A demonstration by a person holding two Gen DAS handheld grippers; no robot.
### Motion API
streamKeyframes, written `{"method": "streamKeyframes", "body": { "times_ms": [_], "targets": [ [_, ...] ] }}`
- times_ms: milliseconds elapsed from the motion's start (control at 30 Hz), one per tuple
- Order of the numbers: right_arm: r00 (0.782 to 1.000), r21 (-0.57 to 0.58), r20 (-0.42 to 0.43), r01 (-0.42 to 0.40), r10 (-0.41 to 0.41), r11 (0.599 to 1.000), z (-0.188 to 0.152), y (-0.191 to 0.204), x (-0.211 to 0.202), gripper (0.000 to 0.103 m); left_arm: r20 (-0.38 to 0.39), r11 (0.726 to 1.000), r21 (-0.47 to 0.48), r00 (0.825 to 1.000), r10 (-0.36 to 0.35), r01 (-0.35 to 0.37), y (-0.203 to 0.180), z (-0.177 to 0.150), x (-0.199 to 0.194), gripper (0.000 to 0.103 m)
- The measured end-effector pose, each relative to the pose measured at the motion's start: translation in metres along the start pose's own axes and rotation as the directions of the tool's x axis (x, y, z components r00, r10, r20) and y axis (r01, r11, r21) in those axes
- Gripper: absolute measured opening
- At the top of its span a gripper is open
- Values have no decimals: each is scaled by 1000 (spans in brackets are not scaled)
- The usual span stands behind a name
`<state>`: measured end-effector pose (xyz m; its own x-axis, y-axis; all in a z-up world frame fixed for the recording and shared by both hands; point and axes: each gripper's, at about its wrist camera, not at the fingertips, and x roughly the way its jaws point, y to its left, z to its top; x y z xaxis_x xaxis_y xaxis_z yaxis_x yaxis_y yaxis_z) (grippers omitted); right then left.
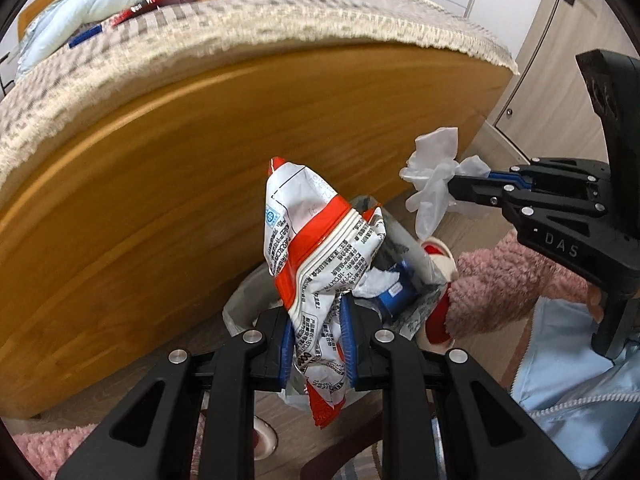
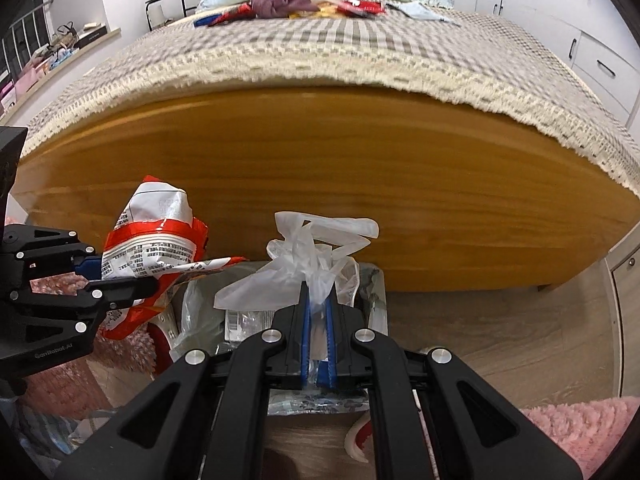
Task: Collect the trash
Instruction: 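Carry the wrapper with the left tool while the right tool carries the glove down to the bin, then open the left tool to drop the wrapper while the right tool opens to release the glove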
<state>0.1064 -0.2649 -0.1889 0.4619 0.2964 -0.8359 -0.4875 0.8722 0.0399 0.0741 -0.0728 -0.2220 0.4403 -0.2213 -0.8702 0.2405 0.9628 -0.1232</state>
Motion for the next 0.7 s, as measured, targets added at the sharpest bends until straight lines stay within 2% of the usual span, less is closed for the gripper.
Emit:
{"method": "streamKeyframes", "body": {
  "times_ms": [400, 700],
  "targets": [
    [995, 16, -96, -12, 13, 1000, -12, -9, 29, 7, -96, 999, 20, 995, -33, 35, 2, -6, 39, 18],
    [979, 84, -199, -28, 44, 996, -15, -22, 54, 7, -172, 998, 9, 983, -65, 68, 10, -11, 70, 18]
  ]
}}
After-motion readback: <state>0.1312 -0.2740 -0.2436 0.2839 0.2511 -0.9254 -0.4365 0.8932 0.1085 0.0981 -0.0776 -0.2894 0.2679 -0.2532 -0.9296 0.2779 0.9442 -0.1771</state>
